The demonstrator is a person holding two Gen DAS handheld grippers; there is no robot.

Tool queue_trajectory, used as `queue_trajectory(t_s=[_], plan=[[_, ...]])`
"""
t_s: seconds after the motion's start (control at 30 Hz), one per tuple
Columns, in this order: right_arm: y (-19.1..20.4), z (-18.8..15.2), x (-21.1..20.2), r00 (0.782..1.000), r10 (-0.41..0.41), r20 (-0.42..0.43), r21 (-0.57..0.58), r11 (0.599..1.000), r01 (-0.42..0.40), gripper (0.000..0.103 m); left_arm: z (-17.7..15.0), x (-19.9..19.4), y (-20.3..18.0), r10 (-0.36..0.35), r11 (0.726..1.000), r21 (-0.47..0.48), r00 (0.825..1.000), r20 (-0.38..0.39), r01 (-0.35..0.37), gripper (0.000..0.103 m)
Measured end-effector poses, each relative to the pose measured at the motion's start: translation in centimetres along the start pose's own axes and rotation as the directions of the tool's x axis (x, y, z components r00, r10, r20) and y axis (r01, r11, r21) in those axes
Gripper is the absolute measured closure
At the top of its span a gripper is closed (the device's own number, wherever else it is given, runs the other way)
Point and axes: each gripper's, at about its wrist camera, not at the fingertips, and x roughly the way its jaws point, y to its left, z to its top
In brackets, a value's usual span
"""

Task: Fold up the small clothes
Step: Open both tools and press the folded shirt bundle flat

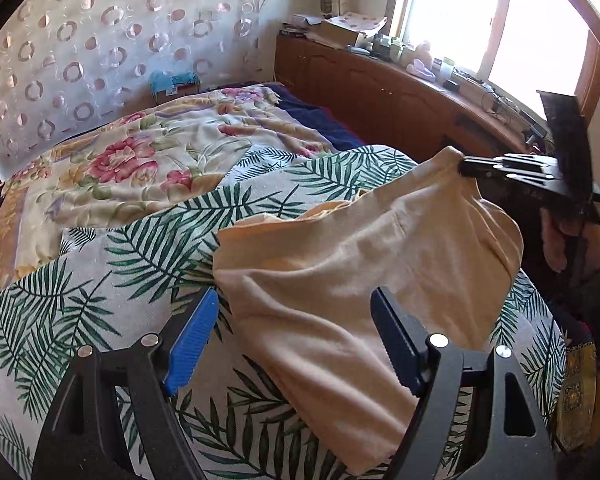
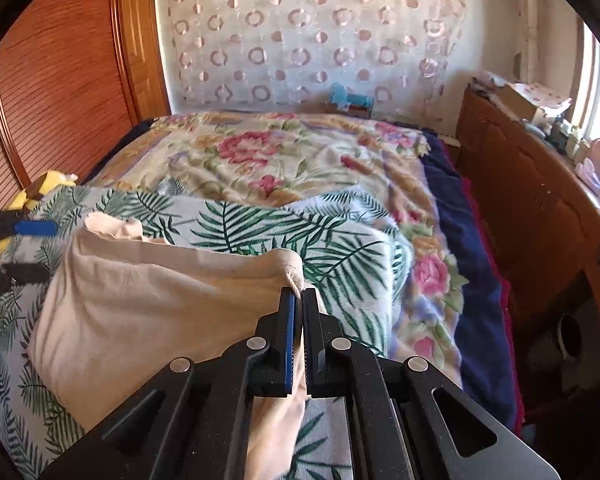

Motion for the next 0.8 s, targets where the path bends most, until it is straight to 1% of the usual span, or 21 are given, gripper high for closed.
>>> queue_trajectory(t_s=[0.07,0.13,0.3,0.4,0.47,0.57,0.63,0.67,0.7,0.77,0.8], plan=[[-0.3,-1.0,-1.2,1.0,0.017,0.008,0.017,1.0,-0.017,0.087,-0.8,0.0,0.1,0.007,1.0,-0.01,1.0,-0.006,-0.008,0.024],[-0.2,-2.3,-2.8,0.998,0.061,0.004,0.031,0.998,-0.061,0.086,-1.9,-0.1,0.3,0.001,1.0,-0.03,1.0,-0.016,-0.002,0.024],[1.0,-5.8,-5.3,0.99,0.131,-0.059,0.017,0.991,-0.13,0.085,-4.3,-0.5,-0.1,-0.023,0.999,-0.05,0.999,-0.032,0.021,0.024],[1.9,-7.6,-5.5,0.982,0.154,-0.108,-0.01,0.988,-0.156,0.085,-5.1,-0.7,-1.0,-0.038,0.999,-0.039,0.998,-0.04,0.037,0.024],[2.2,-8.2,-5.2,0.98,0.149,-0.129,-0.03,0.988,-0.154,0.085,-5.2,-0.8,-1.6,-0.031,0.999,-0.021,0.999,-0.042,0.03,0.024],[2.0,-8.4,-3.9,0.971,0.159,-0.177,-0.024,0.986,-0.165,0.085,-5.3,-0.6,-2.1,-0.006,1.0,-0.007,0.999,-0.042,0.005,0.024],[1.7,-8.1,-3.3,0.97,0.16,-0.184,-0.021,0.986,-0.167,0.085,-5.4,-0.4,-2.0,-0.005,1.0,-0.014,0.999,-0.045,0.004,0.024],[1.7,-8.0,-3.2,0.968,0.171,-0.185,-0.017,0.984,-0.177,0.085,-5.5,-0.2,-1.9,0.001,1.0,-0.014,0.999,-0.047,-0.001,0.024],[1.6,-8.0,-3.3,0.967,0.182,-0.18,-0.023,0.982,-0.189,0.099,-5.5,0.0,-1.9,0.018,1.0,-0.011,0.999,-0.05,-0.019,0.024],[1.9,-7.5,-3.9,0.968,0.174,-0.182,-0.051,0.981,-0.186,0.099,-5.7,0.3,-1.9,0.05,0.999,0.002,0.997,-0.055,-0.05,0.024],[1.9,-7.5,-4.4,0.972,0.15,-0.183,-0.075,0.983,-0.166,0.1,-5.8,0.5,-1.8,0.073,0.997,0.01,0.995,-0.061,-0.073,0.024]])
